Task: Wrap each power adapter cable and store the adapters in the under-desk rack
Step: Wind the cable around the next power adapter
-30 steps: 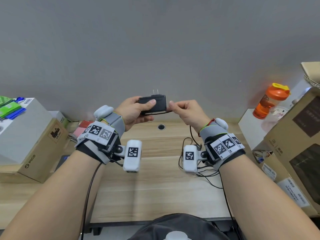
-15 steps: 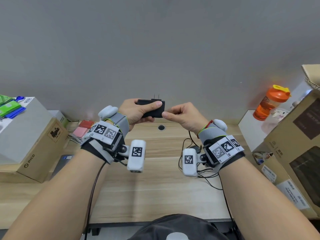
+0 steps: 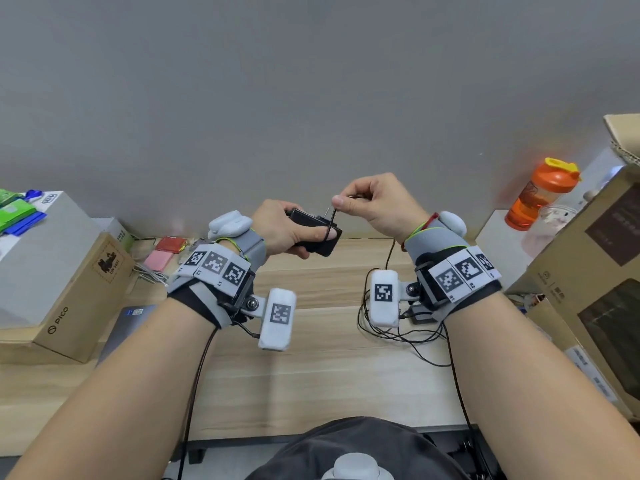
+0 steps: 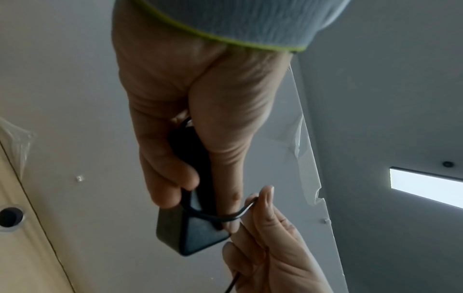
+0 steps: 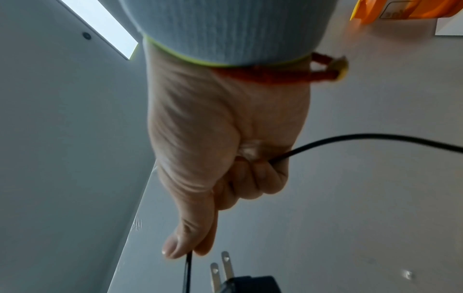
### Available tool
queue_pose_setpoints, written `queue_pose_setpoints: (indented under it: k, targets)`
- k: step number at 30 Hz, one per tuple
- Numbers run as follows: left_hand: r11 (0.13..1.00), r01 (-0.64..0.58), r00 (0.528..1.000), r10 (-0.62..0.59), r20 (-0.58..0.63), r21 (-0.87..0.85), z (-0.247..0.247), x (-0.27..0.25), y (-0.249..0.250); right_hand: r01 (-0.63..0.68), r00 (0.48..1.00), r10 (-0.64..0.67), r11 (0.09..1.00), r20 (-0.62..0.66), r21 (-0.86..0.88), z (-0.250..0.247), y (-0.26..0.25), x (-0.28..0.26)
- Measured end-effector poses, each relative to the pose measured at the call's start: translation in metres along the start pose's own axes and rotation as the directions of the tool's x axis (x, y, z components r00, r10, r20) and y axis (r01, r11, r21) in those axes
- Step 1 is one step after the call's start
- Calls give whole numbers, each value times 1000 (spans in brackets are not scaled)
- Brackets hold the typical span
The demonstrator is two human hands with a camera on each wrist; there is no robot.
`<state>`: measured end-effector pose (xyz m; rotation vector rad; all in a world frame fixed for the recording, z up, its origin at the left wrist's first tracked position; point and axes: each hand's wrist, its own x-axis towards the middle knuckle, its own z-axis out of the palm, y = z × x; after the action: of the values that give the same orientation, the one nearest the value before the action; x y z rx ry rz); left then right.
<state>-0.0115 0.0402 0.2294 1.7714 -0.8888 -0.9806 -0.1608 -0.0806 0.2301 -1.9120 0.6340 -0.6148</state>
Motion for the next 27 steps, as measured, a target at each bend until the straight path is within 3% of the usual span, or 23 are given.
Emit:
queue_pose_setpoints:
  k: [6,14,19,23,27]
  targets:
    - [999,-31,994,35,101,-41,2,-7,5,34,998,-33,999,-52,24,-3,8,4]
    - [984,-77,990,95,109,-159,6,-11,14,-28,997,38,991,-72,133,16,20,-1]
    - [950,-101,994,111,16,-297,8,-5,11,-93,993,107,972,-56,216,32,21,-7]
    - [900,-139,985,84,-149,-414,6,4,11,-114,993,111,992,48,57,37,20,-15]
    - [903,-149,965,44,-259,-403,0,13,3,-71,992,77,995,98,-67,34,14,-17]
